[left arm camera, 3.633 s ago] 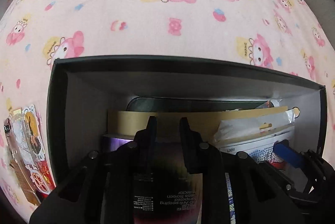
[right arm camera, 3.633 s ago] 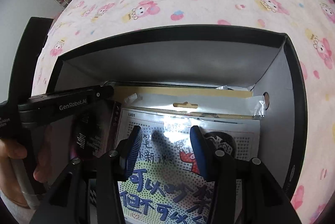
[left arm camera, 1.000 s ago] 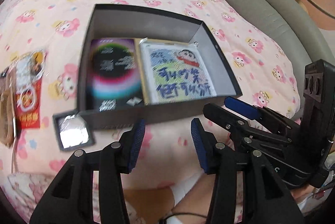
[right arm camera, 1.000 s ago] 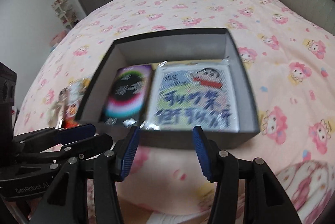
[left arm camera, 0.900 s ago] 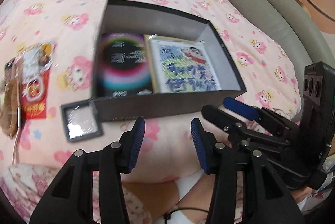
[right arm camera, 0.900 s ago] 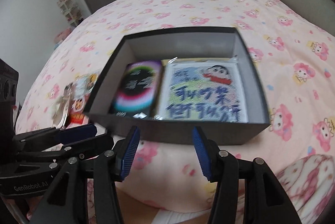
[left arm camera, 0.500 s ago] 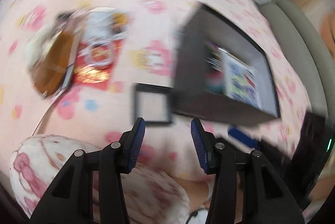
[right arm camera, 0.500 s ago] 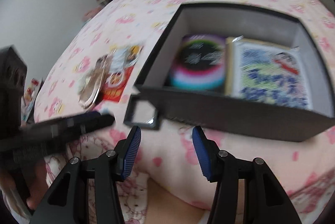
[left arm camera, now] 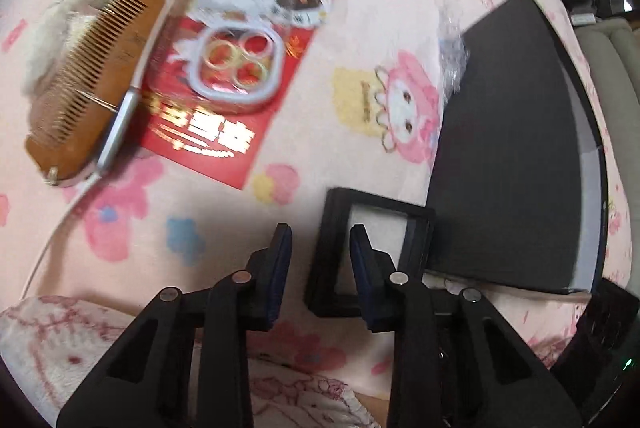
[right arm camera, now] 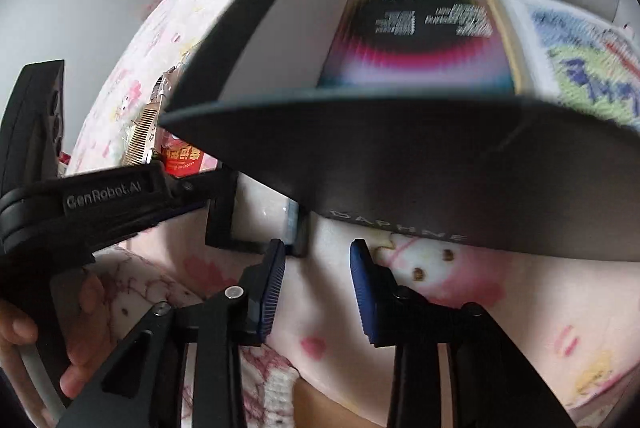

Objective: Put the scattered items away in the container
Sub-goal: 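Grasp the small black square frame with the left tool and lift it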

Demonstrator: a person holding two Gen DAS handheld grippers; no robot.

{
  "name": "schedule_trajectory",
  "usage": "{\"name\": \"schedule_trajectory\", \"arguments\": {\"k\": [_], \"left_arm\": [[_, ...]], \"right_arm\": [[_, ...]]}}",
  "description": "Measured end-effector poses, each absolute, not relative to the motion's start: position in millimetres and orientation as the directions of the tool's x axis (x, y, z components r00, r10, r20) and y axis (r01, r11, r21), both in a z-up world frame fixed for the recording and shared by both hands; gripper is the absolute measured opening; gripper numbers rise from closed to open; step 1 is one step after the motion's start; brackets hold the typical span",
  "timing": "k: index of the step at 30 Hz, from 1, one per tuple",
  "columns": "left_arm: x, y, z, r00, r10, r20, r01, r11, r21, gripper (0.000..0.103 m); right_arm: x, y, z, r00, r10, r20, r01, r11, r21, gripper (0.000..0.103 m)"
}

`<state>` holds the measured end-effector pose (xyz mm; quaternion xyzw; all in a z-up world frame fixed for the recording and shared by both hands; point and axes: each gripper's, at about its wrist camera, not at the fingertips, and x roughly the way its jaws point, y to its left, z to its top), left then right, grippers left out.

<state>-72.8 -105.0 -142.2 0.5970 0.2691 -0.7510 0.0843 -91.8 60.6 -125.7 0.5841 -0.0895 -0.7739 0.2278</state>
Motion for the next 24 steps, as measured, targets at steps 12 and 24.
{"name": "schedule_trajectory", "arguments": {"k": [12,24], "left_arm": [[-37,-72,-138,-0.223,0.235,-0.946,0.365,-0.880,-0.304,0.029],[-29,-62,-151,-0.214,0.172,-0.962,0.349,-0.906,-0.239,0.029]], "right_arm": [[-70,67,-109,-0.174,-0.527,-0.832,0.297,-0.834,0.466,0.015],[-58,77,-98,-0.197,-0.498,-0.844,0.289,-0.853,0.435,0.015]]}}
